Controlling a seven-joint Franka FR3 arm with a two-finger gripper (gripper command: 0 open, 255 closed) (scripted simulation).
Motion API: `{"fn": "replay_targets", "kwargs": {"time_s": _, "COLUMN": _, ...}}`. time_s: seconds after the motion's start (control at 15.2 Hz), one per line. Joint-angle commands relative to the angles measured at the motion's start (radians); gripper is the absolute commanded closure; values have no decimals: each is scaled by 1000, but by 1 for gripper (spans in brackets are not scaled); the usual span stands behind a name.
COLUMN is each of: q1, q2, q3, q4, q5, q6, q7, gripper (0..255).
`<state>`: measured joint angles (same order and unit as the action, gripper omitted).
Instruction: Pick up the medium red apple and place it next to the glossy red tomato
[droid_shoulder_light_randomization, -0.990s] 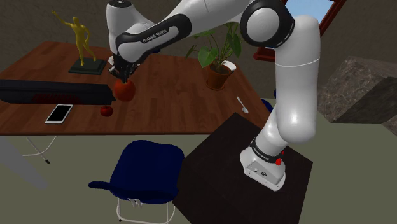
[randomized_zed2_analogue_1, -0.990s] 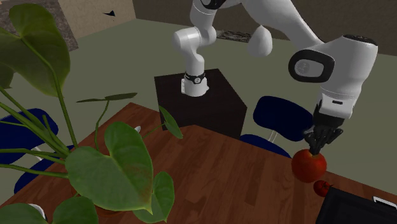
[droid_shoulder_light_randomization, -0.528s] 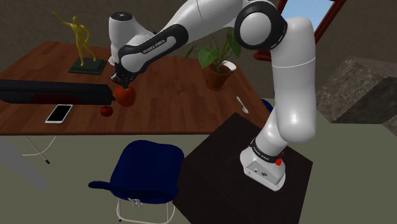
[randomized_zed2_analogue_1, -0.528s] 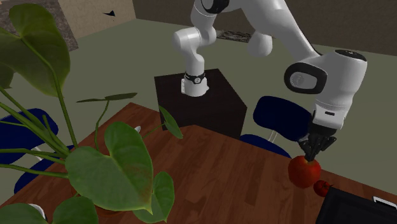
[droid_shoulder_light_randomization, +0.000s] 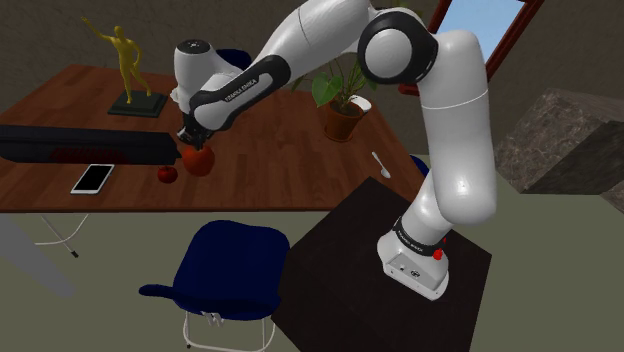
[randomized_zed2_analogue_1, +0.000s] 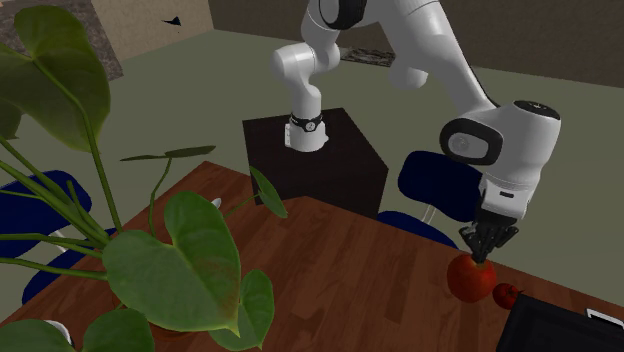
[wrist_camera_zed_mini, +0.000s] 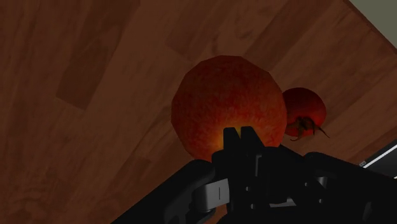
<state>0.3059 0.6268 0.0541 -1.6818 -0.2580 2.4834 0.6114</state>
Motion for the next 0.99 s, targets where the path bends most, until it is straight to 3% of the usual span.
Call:
{"fn": "replay_targets", "kwargs": {"time_s": 0.0, "q1": 1, "q2": 6, "q3": -1, "q4": 3, "q5": -1, "q6": 5, "q7": 1, "gripper": 255}}
{"fn": "replay_targets", "kwargs": {"time_s": 0.4, "q1": 1, "q2": 6, "q3": -1, "q4": 3, "q5": -1, "q6": 5, "q7": 1, "gripper": 255}}
{"fn": "replay_targets", "kwargs": {"time_s": 0.46, "q1": 1, "q2": 6, "q3": -1, "q4": 3, "q5": -1, "q6": 5, "q7": 1, "gripper": 0}}
{"fn": "replay_targets", "kwargs": {"time_s": 0.79, "q1": 1, "q2": 6, "q3": -1, "q4": 3, "q5": -1, "q6": 5, "q7": 1, "gripper": 0}}
{"fn": "replay_targets", "kwargs": {"time_s": 0.92, "q1": 1, "q2": -49, "q3": 6, "q4": -17, "q5": 6, "q6": -31, "q7": -3, "gripper": 0}}
